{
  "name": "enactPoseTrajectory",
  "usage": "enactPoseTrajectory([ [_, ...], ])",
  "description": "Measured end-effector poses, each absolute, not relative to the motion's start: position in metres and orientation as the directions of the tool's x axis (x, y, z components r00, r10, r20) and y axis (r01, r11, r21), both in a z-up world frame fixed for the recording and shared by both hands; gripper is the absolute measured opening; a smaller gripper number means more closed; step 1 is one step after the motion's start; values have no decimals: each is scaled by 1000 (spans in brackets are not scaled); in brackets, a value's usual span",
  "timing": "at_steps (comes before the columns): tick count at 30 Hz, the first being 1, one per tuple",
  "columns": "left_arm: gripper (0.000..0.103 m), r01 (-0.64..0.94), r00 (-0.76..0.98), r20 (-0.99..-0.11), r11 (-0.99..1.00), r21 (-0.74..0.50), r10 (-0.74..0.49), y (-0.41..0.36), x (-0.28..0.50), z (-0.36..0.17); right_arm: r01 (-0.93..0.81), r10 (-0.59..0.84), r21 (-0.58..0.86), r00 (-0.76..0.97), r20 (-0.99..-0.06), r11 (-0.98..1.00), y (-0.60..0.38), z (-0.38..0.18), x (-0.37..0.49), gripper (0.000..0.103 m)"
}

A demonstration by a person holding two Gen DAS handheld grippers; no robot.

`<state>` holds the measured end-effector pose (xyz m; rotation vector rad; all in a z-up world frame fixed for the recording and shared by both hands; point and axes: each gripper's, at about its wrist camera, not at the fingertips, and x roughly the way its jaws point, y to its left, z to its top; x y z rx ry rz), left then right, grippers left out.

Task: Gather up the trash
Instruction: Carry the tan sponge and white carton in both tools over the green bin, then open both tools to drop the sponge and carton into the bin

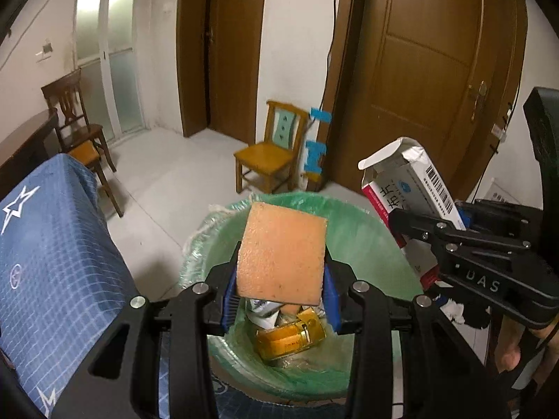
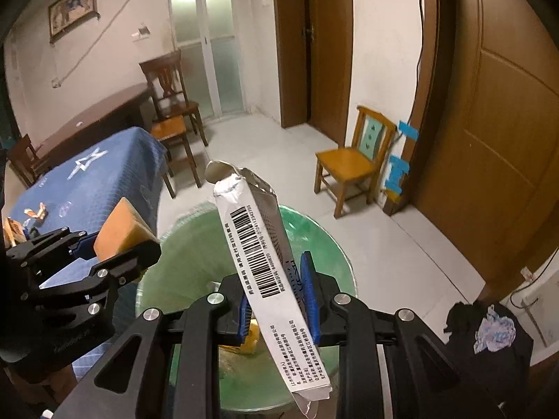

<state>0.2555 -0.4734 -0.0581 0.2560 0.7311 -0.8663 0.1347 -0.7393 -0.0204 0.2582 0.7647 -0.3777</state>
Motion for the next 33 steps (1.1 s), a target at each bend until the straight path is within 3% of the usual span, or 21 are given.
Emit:
enactPoseTrajectory([
  [33,37,751,411,-709,654,-93,-573,-483,272,-76,415,-213,108,653,-727,903,-719,-46,157,26],
])
